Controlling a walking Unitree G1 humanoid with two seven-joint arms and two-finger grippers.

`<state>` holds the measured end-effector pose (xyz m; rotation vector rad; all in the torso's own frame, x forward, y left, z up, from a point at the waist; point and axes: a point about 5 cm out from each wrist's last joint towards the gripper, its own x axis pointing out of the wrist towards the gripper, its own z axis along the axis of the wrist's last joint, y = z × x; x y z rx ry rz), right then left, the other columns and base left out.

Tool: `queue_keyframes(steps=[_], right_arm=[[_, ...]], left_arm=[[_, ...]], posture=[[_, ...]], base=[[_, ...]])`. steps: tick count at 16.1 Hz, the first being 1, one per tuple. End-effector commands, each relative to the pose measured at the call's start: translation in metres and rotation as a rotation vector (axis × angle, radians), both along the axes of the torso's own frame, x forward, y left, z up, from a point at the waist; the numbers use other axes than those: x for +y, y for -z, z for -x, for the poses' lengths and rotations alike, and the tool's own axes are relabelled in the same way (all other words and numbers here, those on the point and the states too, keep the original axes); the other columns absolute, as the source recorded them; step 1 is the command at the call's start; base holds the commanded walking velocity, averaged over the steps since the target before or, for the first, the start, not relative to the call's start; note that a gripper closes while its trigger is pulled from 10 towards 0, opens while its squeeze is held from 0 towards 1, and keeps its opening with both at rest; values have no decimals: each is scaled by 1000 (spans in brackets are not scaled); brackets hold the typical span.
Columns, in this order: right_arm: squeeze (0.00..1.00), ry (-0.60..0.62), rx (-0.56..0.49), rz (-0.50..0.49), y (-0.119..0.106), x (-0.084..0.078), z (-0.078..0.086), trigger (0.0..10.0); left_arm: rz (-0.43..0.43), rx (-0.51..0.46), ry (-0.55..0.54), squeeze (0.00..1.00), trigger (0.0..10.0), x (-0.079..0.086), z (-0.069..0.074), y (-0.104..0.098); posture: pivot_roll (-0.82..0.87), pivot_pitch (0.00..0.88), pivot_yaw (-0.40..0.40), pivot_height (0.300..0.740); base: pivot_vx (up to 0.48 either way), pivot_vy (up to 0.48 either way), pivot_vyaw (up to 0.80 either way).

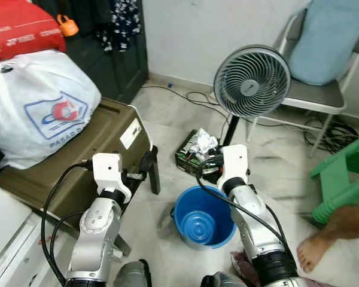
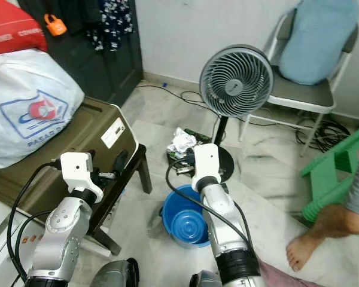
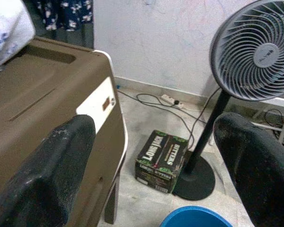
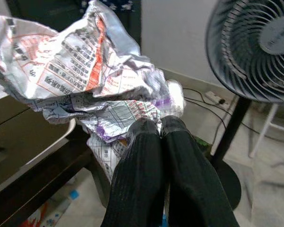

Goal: Clean up the room

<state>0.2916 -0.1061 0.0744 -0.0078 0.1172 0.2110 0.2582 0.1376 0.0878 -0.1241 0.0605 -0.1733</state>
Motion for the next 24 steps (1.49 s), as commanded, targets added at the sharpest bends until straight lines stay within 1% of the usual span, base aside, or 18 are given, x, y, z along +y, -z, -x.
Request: queue_keyframes(steps=[1,9,15,22,24], right_arm=[[0,14,5,-11,-1,0,-3,10000],[0,22,8,-3,-1,-2,-4,10000],[0,-6,-15,7,-3,1,-3,10000],[0,-18,-19,3,-3,3,-2,10000],[0,-23,-23,6,-3,4,-2,10000]], left_arm=[[-7,-2,4,0,10000,1,0,-1],[4,6,36,0,10000,-1,0,-1],[5,-1,44,0,10000,-2,0,-2],[3,-10,49,0,10000,-5,0,-3],[4,-13,52,0,10000,-5,0,-3]], posture=[[19,72,-22,740],[18,77,-22,740],[18,77,-20,740],[17,75,-17,740],[17,73,-19,740]], base=[[0,0,-800],[0,0,-800],[0,0,0],[0,0,0],[146,0,800]])
